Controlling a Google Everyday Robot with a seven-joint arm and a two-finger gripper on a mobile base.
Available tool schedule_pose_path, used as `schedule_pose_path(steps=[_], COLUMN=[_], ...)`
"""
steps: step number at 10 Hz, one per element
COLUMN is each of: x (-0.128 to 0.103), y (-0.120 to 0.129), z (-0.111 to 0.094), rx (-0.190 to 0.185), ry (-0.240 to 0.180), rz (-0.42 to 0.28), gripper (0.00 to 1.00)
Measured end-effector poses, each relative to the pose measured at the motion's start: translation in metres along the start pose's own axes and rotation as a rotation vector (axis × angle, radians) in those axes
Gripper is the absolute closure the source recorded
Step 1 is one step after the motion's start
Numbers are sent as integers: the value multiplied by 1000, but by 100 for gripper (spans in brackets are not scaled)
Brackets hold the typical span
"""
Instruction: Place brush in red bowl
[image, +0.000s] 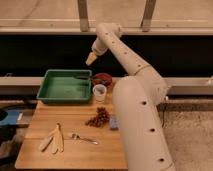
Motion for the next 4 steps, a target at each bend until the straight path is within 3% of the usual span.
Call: schedule_pose_path(steps=[2,4], x=[-3,-6], y=[-8,-5], z=[-19,-18], rx=[45,43], ry=[-2,-3], rz=[0,-2], gripper=[20,20])
